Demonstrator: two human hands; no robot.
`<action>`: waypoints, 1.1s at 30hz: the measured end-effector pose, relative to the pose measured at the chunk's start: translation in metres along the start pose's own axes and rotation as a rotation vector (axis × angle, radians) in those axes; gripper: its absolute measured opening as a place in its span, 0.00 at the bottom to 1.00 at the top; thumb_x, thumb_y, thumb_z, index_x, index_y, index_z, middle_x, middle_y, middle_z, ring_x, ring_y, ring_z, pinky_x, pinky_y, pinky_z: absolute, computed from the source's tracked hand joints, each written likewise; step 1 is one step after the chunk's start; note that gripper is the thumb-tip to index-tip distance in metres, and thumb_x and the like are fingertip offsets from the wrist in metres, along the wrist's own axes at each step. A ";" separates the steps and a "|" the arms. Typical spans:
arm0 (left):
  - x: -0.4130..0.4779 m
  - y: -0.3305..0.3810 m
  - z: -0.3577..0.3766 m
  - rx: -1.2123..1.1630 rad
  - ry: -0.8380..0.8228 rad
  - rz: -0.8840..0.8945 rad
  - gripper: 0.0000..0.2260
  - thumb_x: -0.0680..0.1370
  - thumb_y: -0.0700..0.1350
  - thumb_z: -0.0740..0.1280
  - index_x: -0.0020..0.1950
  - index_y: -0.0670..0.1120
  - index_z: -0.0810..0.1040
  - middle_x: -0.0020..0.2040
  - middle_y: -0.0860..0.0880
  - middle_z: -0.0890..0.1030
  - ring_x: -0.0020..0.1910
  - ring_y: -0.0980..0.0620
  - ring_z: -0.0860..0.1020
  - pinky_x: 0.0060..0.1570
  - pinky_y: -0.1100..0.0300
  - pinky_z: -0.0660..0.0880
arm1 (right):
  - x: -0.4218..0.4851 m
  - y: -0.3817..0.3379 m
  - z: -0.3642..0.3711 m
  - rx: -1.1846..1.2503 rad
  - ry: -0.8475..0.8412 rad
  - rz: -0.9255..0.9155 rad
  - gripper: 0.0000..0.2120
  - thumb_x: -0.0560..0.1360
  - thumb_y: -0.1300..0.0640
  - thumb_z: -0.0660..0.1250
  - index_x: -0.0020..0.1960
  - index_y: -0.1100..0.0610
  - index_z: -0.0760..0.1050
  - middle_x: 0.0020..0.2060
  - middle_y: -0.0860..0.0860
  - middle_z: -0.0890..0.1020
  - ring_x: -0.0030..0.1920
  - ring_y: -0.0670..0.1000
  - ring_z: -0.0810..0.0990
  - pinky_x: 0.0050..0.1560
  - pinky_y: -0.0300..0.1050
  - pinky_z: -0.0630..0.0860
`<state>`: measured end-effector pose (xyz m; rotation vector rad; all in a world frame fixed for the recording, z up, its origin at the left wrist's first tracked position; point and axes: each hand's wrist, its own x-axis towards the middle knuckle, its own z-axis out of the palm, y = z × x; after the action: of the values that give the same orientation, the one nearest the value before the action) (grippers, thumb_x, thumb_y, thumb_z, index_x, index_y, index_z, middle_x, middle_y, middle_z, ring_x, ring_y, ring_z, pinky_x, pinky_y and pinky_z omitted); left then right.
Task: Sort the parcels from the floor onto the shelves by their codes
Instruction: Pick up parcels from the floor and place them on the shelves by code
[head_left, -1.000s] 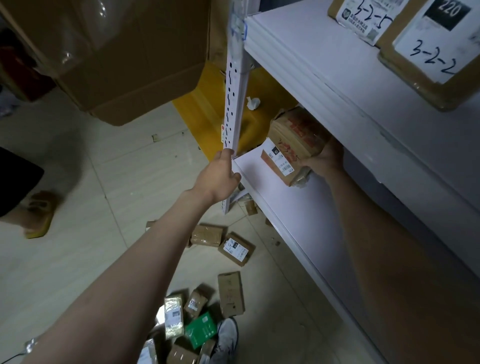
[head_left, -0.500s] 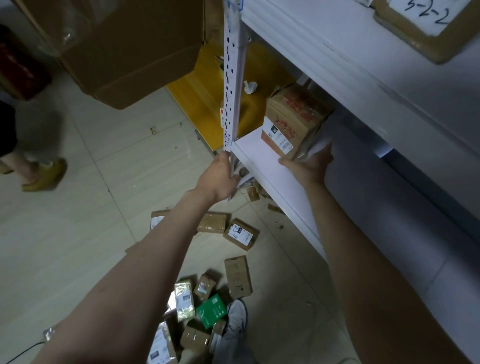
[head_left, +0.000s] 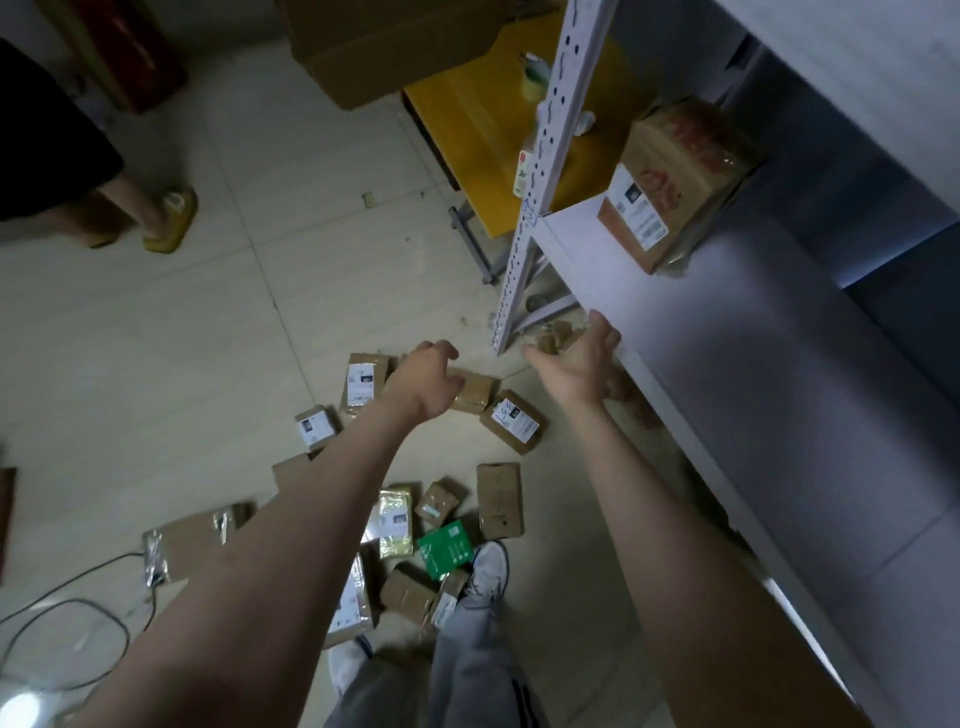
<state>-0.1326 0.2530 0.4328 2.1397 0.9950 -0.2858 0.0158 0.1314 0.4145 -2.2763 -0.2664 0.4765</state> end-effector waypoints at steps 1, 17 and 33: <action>-0.007 -0.012 0.001 -0.009 0.013 -0.025 0.18 0.78 0.40 0.63 0.67 0.41 0.74 0.62 0.41 0.78 0.62 0.41 0.75 0.59 0.56 0.70 | -0.009 0.004 0.009 -0.017 -0.030 -0.004 0.53 0.63 0.49 0.81 0.78 0.59 0.54 0.74 0.59 0.60 0.74 0.60 0.61 0.71 0.56 0.68; -0.083 -0.161 0.057 0.044 -0.077 -0.233 0.15 0.80 0.40 0.61 0.65 0.44 0.76 0.64 0.42 0.77 0.62 0.42 0.75 0.60 0.52 0.73 | -0.121 0.110 0.109 -0.134 -0.319 0.113 0.37 0.66 0.54 0.79 0.70 0.59 0.66 0.67 0.58 0.66 0.65 0.58 0.71 0.66 0.49 0.72; -0.075 -0.198 0.188 0.000 -0.285 -0.258 0.11 0.81 0.40 0.61 0.57 0.37 0.78 0.58 0.38 0.80 0.58 0.40 0.78 0.54 0.52 0.74 | -0.184 0.240 0.158 -0.215 -0.305 0.274 0.47 0.62 0.49 0.81 0.74 0.59 0.62 0.70 0.59 0.66 0.67 0.61 0.72 0.66 0.54 0.73</action>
<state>-0.3090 0.1605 0.2314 1.9014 1.0980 -0.6954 -0.2071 0.0124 0.1850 -2.4567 -0.1623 0.9833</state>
